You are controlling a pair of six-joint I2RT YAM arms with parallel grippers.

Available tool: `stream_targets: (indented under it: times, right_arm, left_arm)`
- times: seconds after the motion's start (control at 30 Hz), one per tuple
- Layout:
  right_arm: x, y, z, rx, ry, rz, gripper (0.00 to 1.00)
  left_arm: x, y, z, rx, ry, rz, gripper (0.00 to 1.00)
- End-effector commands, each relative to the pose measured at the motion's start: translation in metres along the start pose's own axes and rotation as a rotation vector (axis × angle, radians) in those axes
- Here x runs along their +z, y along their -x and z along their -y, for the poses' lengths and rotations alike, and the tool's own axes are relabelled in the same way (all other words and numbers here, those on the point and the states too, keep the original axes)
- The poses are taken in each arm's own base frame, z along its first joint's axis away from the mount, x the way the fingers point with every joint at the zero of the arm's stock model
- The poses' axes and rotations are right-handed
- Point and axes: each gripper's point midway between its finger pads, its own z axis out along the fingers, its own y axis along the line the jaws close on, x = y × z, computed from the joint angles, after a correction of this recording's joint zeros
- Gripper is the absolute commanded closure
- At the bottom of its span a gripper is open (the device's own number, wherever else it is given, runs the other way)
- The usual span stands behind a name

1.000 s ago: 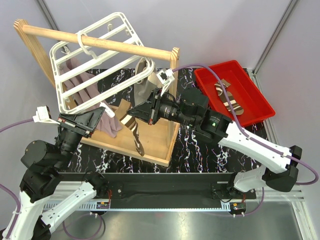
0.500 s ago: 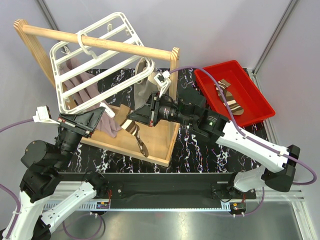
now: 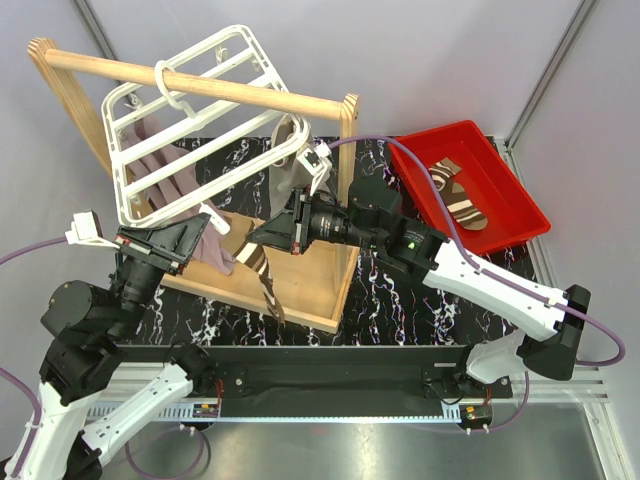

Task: Clip the socks to the hanger
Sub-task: Clamp the sock onto the hanger.

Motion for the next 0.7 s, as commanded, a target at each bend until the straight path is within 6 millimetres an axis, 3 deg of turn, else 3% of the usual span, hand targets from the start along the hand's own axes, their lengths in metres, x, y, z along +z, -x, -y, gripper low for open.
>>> stream_targets:
  times: [0.0,0.67]
  right_arm:
    - [-0.003,0.022,-0.024,-0.014,0.077,0.051,1.0]
    - [0.011,0.022,-0.025,0.017,0.116,0.038,1.0]
  left_arm:
    - [0.007,-0.014,0.005,-0.001,-0.027,-0.062,1.0]
    - [0.005,-0.013,0.005,-0.003,-0.032,-0.061,1.0]
